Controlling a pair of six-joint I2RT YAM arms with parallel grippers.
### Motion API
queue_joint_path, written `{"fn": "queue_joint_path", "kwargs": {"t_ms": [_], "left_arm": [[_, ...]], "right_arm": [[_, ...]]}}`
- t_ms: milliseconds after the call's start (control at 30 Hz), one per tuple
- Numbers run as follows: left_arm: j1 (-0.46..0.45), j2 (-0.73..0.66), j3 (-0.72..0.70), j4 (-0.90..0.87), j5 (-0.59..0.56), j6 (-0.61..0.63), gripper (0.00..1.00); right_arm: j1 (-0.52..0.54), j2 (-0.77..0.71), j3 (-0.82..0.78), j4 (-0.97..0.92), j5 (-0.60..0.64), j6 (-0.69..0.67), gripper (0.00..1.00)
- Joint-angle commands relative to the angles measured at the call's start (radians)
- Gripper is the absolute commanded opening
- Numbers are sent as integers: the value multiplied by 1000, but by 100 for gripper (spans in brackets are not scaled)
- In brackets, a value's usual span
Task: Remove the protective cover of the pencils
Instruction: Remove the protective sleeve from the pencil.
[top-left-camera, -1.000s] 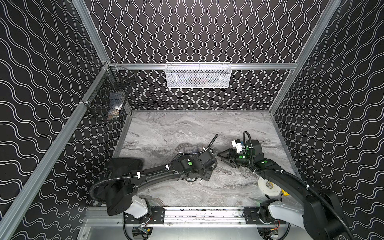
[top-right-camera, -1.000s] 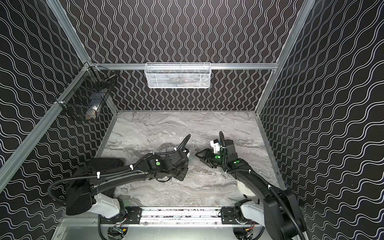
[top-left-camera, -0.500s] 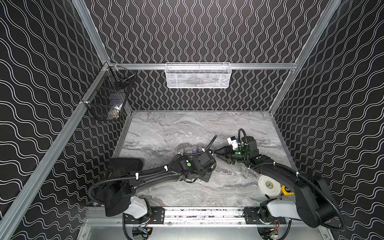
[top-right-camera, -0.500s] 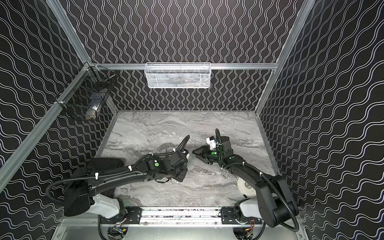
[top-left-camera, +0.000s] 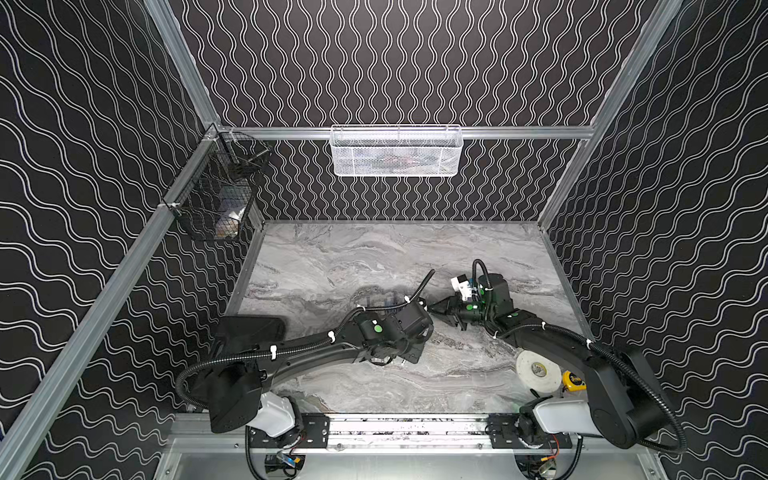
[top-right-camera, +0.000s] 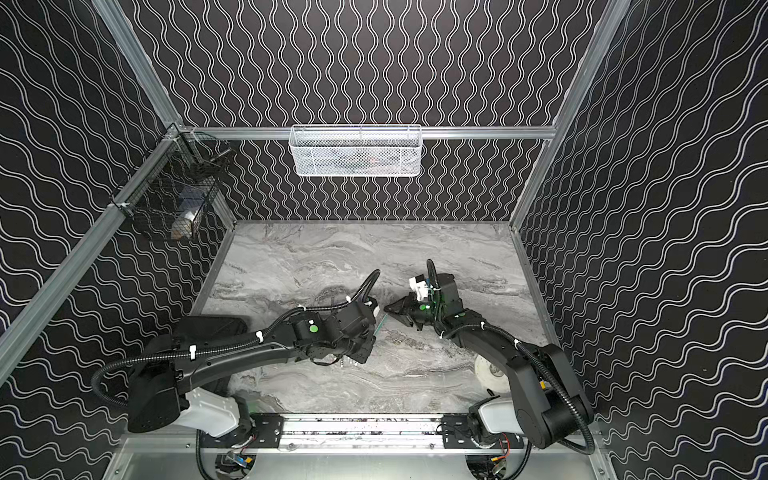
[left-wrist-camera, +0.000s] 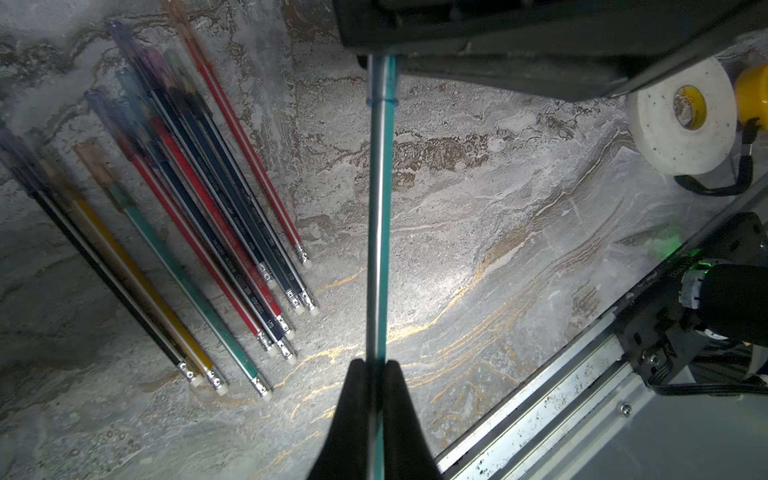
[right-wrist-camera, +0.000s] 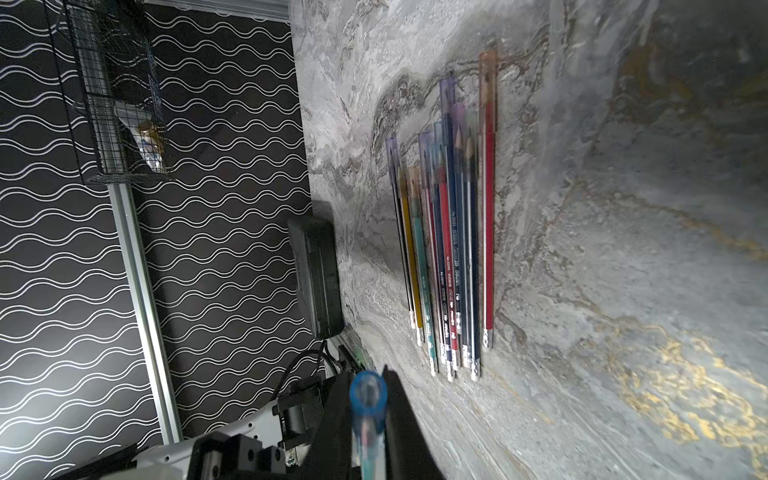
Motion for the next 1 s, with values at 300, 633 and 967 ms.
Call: {"fn": "queue_joint_path", "kwargs": {"t_ms": [300,633,967], "left_arm": [[-2,16,14,-2,-10,8,46],[-2,33,28,1,3,13,14],[-2,20,22,-23,-17,32,0]], "right_arm": [[2,-43,-1,21,6,28,9],[1,-73,15,-10,7,21,9],[-8,-83,11,-75,28,-20,49]]}}
